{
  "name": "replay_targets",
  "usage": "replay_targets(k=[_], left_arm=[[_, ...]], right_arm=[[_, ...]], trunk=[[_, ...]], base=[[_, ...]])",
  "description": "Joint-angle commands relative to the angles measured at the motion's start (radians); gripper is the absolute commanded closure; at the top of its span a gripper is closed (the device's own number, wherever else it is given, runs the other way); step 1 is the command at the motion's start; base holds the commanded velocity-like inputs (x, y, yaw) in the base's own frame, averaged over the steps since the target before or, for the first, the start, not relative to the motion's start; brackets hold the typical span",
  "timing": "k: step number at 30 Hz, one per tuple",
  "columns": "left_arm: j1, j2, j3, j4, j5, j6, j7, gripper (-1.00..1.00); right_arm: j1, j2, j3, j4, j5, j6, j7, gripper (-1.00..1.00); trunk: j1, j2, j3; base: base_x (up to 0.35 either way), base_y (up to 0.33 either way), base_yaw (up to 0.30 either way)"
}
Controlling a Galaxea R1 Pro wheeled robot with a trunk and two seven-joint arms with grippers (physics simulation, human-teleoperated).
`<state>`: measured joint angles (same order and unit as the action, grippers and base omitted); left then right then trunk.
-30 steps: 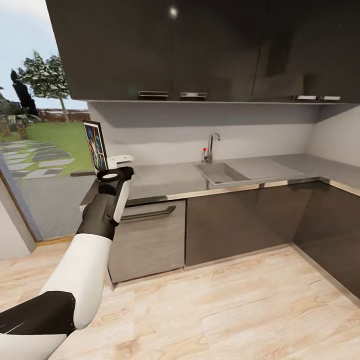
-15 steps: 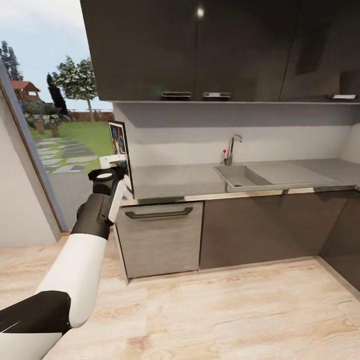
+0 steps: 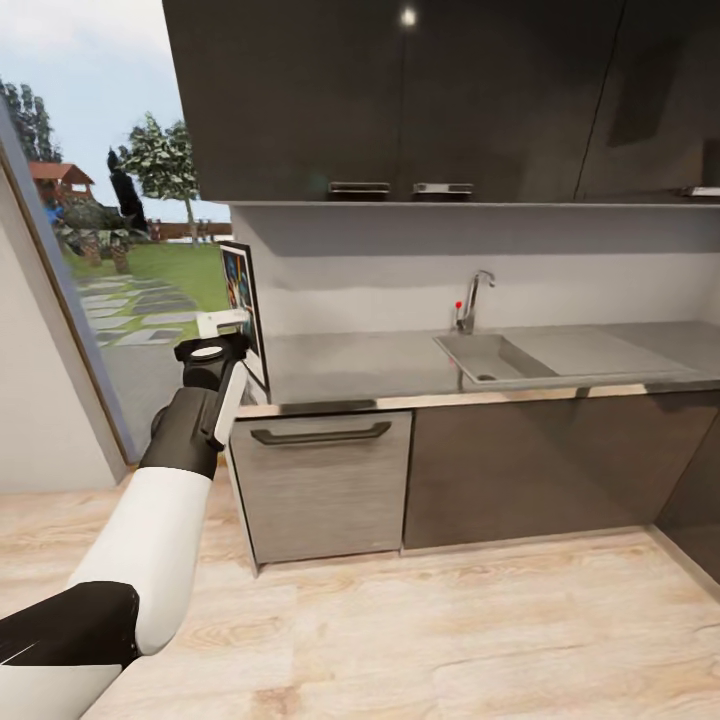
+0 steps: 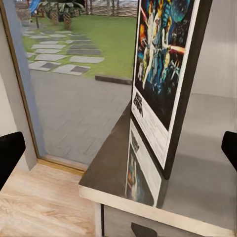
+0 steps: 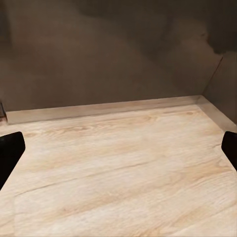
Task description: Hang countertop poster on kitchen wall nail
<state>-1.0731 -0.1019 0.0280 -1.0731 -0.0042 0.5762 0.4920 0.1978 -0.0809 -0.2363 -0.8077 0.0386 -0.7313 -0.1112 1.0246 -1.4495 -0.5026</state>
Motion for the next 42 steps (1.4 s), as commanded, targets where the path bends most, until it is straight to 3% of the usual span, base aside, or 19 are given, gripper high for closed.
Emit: replay_targets(k=[1,19,42], left_arm=[[-0.001,-0.001,0.001,-0.001,0.0,0.005,0.001,-1.0],[-0.001,-0.001,0.001,-0.001,-0.001,0.007,-0.001,-1.0],[-0.001,0.002,0.001,-0.001,-0.003,0.007,0.0,-1.0]], right_arm=[[0.0,0.0,0.002,0.0,0.004,0.0,-0.007,-1.0],[0.0,0.0,0.002,0.002,0.005,0.0,-0.007,-1.0],[0.0,0.0,0.002,0.004,0.006,0.0,-0.007,-1.0]], trunk=[[0.0,0.0,-0.001],[0.0,0.0,-0.001],[0.0,0.0,-0.001]], base=[[0.194,-0.138,0.001],[0.137,-0.105,0.0],[0.181,-0.009,0.0]])
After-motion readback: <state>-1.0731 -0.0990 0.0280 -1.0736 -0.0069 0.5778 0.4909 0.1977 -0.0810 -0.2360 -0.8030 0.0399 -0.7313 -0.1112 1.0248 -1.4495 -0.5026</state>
